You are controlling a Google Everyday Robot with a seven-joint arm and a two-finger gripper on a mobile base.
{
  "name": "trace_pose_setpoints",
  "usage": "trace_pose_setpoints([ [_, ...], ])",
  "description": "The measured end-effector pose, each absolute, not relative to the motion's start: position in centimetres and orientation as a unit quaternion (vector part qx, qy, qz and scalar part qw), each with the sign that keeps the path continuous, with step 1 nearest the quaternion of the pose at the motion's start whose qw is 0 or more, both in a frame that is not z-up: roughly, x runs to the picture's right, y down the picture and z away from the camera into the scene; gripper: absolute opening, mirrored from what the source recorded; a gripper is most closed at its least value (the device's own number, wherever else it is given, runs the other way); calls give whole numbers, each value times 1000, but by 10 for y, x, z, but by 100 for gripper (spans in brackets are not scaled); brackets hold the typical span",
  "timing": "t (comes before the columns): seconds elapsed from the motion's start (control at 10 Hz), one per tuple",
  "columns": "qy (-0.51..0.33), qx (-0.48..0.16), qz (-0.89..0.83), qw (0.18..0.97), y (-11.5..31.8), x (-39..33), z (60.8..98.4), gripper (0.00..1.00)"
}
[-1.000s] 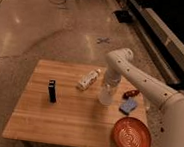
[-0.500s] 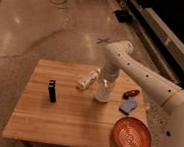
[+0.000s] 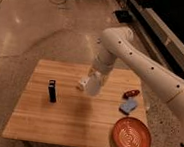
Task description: Place the ceramic cup over the eraser
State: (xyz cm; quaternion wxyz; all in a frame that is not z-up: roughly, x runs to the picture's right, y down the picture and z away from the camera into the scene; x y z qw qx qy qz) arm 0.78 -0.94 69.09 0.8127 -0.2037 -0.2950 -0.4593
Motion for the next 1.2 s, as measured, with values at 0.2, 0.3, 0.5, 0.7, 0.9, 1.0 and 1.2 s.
trace_pose_setpoints([
  [0.2,-309,-197,-465,806,-12,1,677,0],
  [0.3,-309,-197,-465,806,-12,2,677,0],
  [0.5,-309,-197,-465,806,-12,2,677,0],
  [0.7,-309,-197,-465,806,-12,1,677,0],
  [0.9,-311,-187,-471,804,-17,-6,677,0],
  [1.0,-318,-168,-485,797,-29,-27,673,0],
  [1.2,-326,-146,-505,786,-42,-53,669,0],
])
